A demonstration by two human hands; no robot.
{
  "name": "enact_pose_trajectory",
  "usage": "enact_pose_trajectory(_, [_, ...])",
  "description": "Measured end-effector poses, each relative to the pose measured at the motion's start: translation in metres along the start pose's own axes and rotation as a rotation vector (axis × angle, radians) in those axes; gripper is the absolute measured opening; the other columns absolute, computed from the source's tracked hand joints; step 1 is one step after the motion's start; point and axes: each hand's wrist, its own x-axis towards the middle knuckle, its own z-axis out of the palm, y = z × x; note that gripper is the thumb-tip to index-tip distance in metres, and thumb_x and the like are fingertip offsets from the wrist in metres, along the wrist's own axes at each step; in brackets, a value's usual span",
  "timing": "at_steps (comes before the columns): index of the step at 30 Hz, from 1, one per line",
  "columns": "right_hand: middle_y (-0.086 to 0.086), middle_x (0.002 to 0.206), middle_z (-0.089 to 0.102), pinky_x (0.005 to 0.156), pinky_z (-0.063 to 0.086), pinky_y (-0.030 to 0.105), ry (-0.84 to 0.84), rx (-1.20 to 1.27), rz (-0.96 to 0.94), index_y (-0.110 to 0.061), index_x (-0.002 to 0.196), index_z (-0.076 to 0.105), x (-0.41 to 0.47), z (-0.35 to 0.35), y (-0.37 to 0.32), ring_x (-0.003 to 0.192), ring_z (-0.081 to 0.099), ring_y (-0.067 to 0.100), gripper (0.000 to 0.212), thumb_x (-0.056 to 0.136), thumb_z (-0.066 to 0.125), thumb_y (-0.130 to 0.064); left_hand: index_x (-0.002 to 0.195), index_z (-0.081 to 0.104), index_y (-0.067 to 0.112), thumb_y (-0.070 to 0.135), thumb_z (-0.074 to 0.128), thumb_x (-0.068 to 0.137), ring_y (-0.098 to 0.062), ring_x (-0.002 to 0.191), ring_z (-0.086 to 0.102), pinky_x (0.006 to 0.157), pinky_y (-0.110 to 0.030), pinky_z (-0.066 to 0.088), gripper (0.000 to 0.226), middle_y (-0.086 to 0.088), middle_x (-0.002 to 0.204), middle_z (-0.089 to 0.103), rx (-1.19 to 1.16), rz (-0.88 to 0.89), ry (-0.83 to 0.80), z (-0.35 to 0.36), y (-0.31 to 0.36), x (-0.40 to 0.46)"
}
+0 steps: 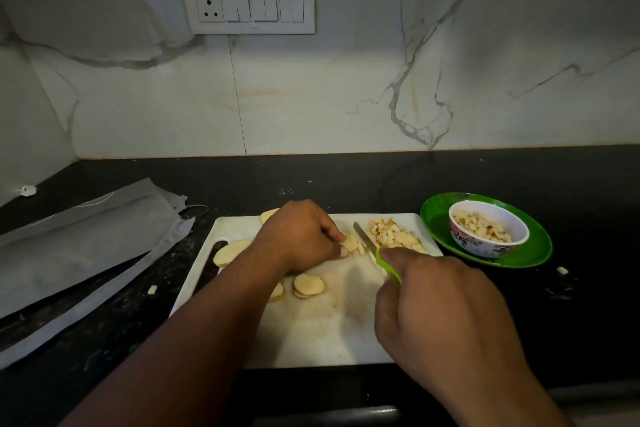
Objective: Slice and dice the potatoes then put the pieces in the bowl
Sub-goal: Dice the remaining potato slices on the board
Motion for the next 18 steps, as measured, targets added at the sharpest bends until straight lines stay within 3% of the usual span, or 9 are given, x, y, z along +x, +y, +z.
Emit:
enact_pose_trajectory(4, [-0.008,0.114,0.067,0.070,0.039,0.024,-0.023,0.020,0.014,-0.034,0.134,0.054,0.013,0.022,-0.004,0.098,0.062,0.011,0.041,0.095,0.042,-0.040,0.107,0.082,0.028,0.034,0.085,0.085,-0.007,0.096,0.067,0.094,-0.030,0.057,0.023,0.012,0.109,0.076,-0.009,-0.004,-0.007,0.001,0.000,-0.001])
enact_pose_trajectory(9, [-0.011,0.117,0.065,0.086,0.048,0.024,-0.069,0.066,0.018,-0.043,0.142,0.043,-0.012,0.015,0.004,0.104,0.061,0.010,0.048,0.094,0.040,-0.045,0.105,0.083,0.028,0.033,0.085,0.085,-0.006,0.093,0.066,0.090,-0.027,0.055,0.021,0.013,0.107,0.076,-0.006,-0.008,0.001,0.001,0.001,0.001])
enact_pose_trajectory(13, [-0.016,0.119,0.065,0.089,0.049,0.022,-0.076,0.069,0.038,-0.049,0.142,0.040,-0.023,0.000,0.009,0.107,0.061,0.008,0.050,0.092,0.041,-0.050,0.105,0.083,0.029,0.033,0.086,0.085,-0.006,0.094,0.066,0.094,-0.030,0.057,0.021,0.013,0.107,0.076,-0.023,-0.014,-0.002,0.001,0.002,-0.001])
enact_pose_trajectory(18, [-0.010,0.107,0.068,0.079,0.050,0.025,0.003,0.024,0.029,-0.044,0.140,0.045,-0.010,0.001,0.005,0.095,0.064,0.010,0.048,0.093,0.039,-0.047,0.104,0.082,0.030,0.033,0.087,0.083,-0.003,0.095,0.067,0.094,-0.029,0.057,0.021,0.015,0.106,0.077,-0.037,-0.015,0.012,0.001,0.002,-0.005])
